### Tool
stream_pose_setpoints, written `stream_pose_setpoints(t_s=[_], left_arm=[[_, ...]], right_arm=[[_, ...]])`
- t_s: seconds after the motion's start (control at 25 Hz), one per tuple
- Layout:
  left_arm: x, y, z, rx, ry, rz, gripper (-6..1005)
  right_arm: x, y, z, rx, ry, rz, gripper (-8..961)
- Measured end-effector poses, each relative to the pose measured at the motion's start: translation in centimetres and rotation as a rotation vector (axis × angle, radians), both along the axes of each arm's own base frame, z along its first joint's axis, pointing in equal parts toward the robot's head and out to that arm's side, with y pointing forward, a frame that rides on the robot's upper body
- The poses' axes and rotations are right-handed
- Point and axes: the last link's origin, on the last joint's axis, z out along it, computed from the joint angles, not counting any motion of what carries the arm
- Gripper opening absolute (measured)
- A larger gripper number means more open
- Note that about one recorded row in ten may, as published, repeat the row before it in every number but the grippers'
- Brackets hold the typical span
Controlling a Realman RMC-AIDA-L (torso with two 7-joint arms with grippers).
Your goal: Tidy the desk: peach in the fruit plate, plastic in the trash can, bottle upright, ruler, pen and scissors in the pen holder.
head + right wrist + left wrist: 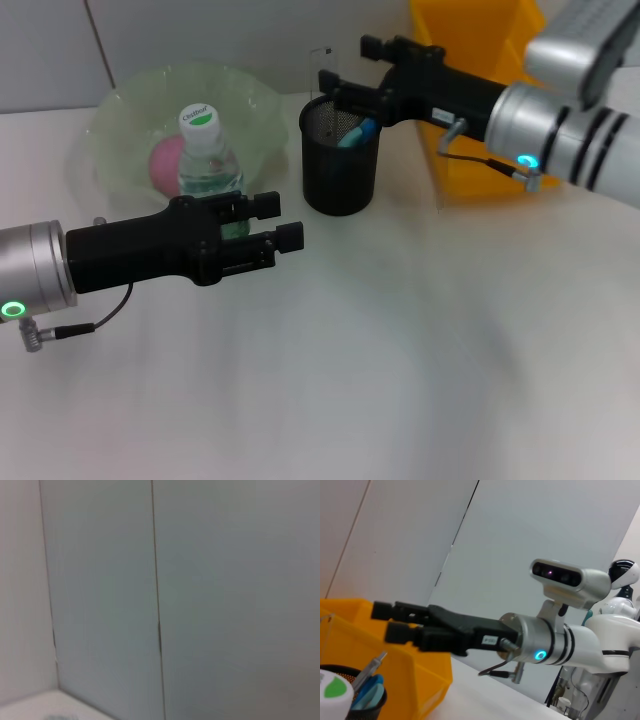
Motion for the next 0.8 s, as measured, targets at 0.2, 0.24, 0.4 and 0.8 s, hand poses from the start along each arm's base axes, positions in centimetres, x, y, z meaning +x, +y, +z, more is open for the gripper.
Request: stream_pose_setpoints(t_s=[0.2, 0.24, 0.4, 0.8], left_arm=[[-0.1, 0.0, 0.1, 0.000, 0.009, -0.003, 755], [-0.2, -0.1, 0.0, -0.005, 0.015, -0.005, 756], [-0.3, -0.2, -0.1, -0.009, 0.025, -0.013, 761], [-0.9, -0.4, -0.2, 0.005, 0.071, -0.050, 773]], right_arm=[[1.4, -2.2, 2.2, -0.047, 0.072, 0.036, 727], [2.0, -3.4, 3.4, -0.108, 0.100, 0.053, 745], [2.9, -4.5, 5.2, -0.212, 0.117, 0.050, 815], [3.9, -5.0, 6.3, -0.563, -0.037, -0.016, 811]])
